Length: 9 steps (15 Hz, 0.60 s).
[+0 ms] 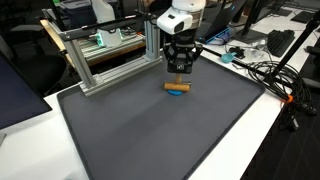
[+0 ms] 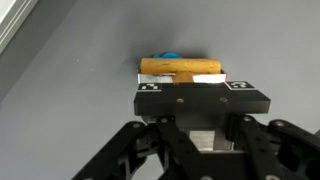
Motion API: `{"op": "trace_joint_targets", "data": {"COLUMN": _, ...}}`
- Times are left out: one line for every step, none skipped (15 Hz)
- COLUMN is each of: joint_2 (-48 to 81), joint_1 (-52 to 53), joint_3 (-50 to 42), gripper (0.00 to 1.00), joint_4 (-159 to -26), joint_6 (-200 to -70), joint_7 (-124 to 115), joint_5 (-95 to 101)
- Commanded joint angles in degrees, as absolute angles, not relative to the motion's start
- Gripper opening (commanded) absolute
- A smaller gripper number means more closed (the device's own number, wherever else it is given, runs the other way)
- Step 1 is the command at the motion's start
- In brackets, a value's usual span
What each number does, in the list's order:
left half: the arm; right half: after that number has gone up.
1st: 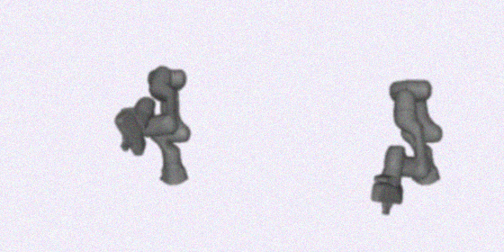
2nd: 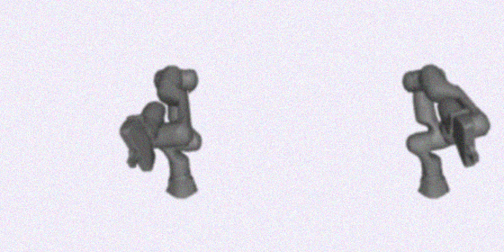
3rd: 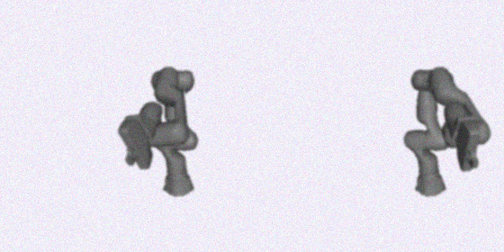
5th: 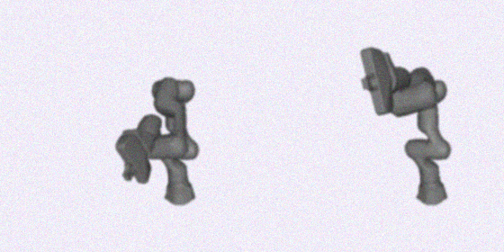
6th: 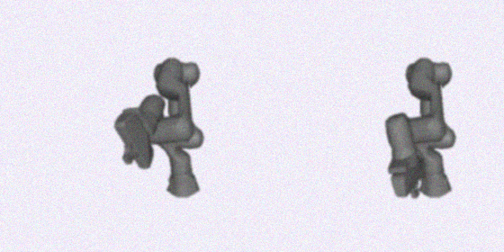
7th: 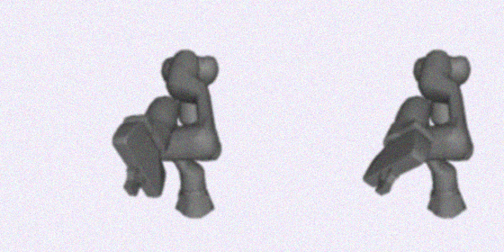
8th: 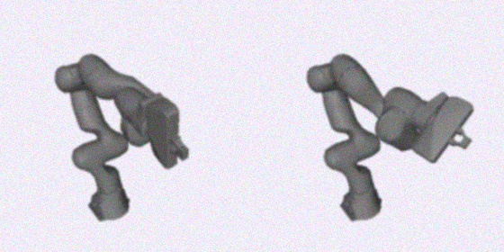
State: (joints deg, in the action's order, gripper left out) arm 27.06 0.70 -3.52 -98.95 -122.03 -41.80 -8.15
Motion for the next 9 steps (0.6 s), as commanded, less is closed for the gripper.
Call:
{"op": "trace_joint_targets", "data": {"joint_2": 32.06, "joint_1": 0.38, "joint_3": -2.89, "gripper": 0.22, "joint_4": -97.86, "joint_6": -121.79, "joint_7": -39.75, "joint_5": -10.37}}
{"op": "trace_joint_targets", "data": {"joint_2": 32.24, "joint_1": 0.37, "joint_3": -2.86, "gripper": 0.22, "joint_4": -97.56, "joint_6": -121.5, "joint_7": -39.54, "joint_5": -10.41}}
{"op": "trace_joint_targets", "data": {"joint_2": 32.41, "joint_1": 0.33, "joint_3": -2.81, "gripper": 0.22, "joint_4": -97.27, "joint_6": -121.21, "joint_7": -39.28, "joint_5": -10.5}}
{"op": "trace_joint_targets", "data": {"joint_2": 32.56, "joint_1": 0.31, "joint_3": -2.8, "gripper": 0.22, "joint_4": -97.03, "joint_6": -120.93, "joint_7": -39.02, "joint_5": -10.54}}
{"op": "trace_joint_targets", "data": {"joint_2": 32.72, "joint_1": 0.3, "joint_3": -2.8, "gripper": 0.22, "joint_4": -96.78, "joint_6": -120.69, "joint_7": -38.82, "joint_5": -10.58}}
{"op": "trace_joint_targets", "data": {"joint_2": 32.91, "joint_1": 0.28, "joint_3": -2.77, "gripper": 0.22, "joint_4": -96.51, "joint_6": -120.42, "joint_7": -38.6, "joint_5": -10.64}}
{"op": "trace_joint_targets", "data": {"joint_2": 33.05, "joint_1": 0.25, "joint_3": -2.74, "gripper": 0.22, "joint_4": -96.31, "joint_6": -120.19, "joint_7": -38.31, "joint_5": -10.74}}
{"op": "trace_joint_targets", "data": {"joint_2": 33.18, "joint_1": 0.21, "joint_3": -2.69, "gripper": 0.22, "joint_4": -96.11, "joint_6": -119.9, "joint_7": -38.01, "joint_5": -10.87}}
{"op": "trace_joint_targets", "data": {"joint_2": 33.3, "joint_1": 0.24, "joint_3": -2.72, "gripper": 0.22, "joint_4": -95.93, "joint_6": -119.66, "joint_7": -37.91, "joint_5": -10.9}}
